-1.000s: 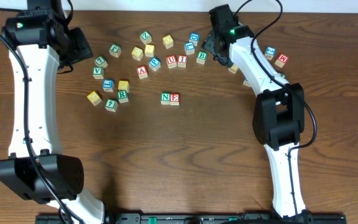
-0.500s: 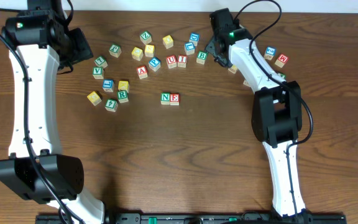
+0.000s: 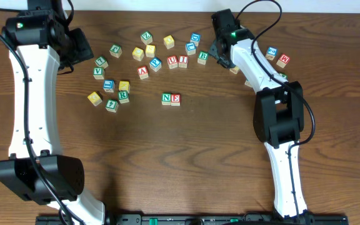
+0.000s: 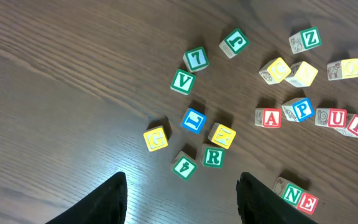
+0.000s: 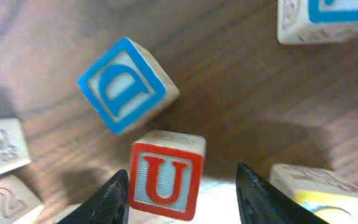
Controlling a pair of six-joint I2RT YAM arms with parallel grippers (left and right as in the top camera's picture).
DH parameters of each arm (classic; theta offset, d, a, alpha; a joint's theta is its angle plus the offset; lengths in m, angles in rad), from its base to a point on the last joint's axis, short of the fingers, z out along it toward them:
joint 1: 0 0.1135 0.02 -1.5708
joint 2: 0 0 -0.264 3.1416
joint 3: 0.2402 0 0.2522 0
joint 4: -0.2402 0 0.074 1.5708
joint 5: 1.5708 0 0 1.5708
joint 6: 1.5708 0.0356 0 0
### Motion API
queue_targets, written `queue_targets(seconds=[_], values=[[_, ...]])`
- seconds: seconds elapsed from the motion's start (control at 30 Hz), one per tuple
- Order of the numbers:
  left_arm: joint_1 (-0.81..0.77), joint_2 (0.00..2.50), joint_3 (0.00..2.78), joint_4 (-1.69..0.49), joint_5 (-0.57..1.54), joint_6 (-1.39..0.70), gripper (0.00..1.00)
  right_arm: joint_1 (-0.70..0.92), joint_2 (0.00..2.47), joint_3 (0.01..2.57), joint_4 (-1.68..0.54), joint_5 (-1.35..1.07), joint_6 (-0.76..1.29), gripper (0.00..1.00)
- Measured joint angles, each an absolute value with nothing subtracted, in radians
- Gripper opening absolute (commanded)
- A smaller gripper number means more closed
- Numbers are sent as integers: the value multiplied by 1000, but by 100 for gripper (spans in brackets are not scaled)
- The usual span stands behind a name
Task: Spell out NEURIPS
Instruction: 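Lower the right gripper over the red U block and close on it, then lift red U and carry it to the right of red E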
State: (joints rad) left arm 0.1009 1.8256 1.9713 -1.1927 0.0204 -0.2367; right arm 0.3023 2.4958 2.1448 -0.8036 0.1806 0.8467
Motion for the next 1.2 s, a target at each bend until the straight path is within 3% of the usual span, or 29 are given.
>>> queue_targets(seconds=[0.5, 0.9, 1.2], values=[[101, 1826, 1971, -1193, 20, -237, 56, 302, 2496, 2145, -831, 130, 622, 52], [101, 1826, 1971, -1193, 20, -237, 56, 302, 2496, 2145, -829, 130, 558, 50], [101, 1826, 1971, -1193, 20, -237, 56, 302, 2496, 2145, -767, 158, 551, 42]])
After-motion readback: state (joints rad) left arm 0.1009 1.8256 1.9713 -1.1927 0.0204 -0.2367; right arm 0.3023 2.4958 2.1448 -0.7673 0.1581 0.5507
